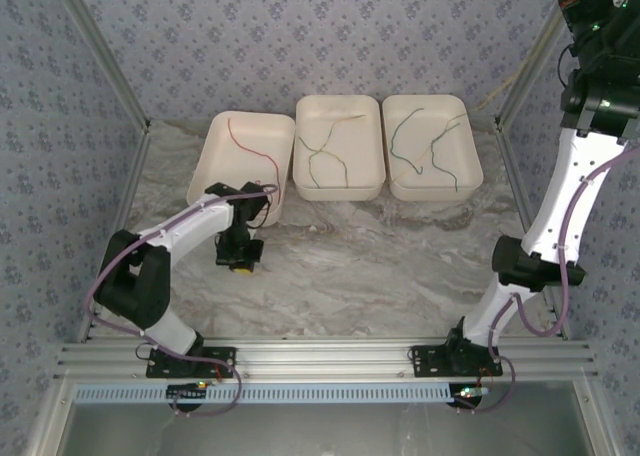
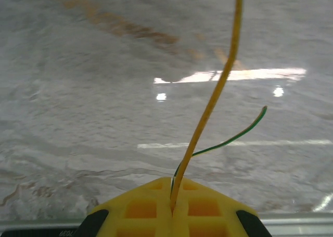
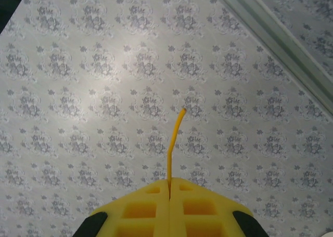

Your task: Untangle the cables

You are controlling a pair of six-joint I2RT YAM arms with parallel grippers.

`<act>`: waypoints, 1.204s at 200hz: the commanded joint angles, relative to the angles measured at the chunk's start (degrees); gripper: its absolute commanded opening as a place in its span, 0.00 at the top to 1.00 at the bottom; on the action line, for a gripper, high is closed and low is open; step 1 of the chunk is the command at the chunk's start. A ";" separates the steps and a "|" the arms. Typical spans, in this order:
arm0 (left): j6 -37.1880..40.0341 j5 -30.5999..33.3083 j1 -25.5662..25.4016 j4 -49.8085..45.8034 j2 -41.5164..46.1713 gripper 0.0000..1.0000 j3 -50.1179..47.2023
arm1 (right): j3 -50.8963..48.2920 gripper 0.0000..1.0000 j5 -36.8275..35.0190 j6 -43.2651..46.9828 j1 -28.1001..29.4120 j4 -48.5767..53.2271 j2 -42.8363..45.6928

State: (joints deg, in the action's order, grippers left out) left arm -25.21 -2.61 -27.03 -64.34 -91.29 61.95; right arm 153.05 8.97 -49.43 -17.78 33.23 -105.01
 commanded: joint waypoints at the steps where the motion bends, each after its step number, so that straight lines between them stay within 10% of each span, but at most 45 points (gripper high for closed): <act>1: -4.89 4.03 3.55 -0.68 1.71 1.00 -2.49 | -0.53 1.00 1.65 -4.09 -3.06 -2.61 2.33; 65: -4.42 -2.91 9.67 3.42 5.29 1.00 -3.37 | -1.26 1.00 9.37 -6.65 -3.75 -6.00 0.60; 142: -12.68 -20.14 -4.25 16.73 0.05 1.00 28.91 | -3.91 1.00 11.20 4.03 20.20 -10.39 -4.08; 241: -19.92 -21.38 -3.03 28.03 -13.34 1.00 60.09 | 8.02 1.00 6.04 0.29 27.45 -23.41 -16.33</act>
State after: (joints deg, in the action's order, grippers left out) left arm -43.86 -24.21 -30.94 -38.81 -105.06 114.72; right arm 158.93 17.30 -48.51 9.43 15.55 -121.21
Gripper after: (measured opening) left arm 0.059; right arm 0.058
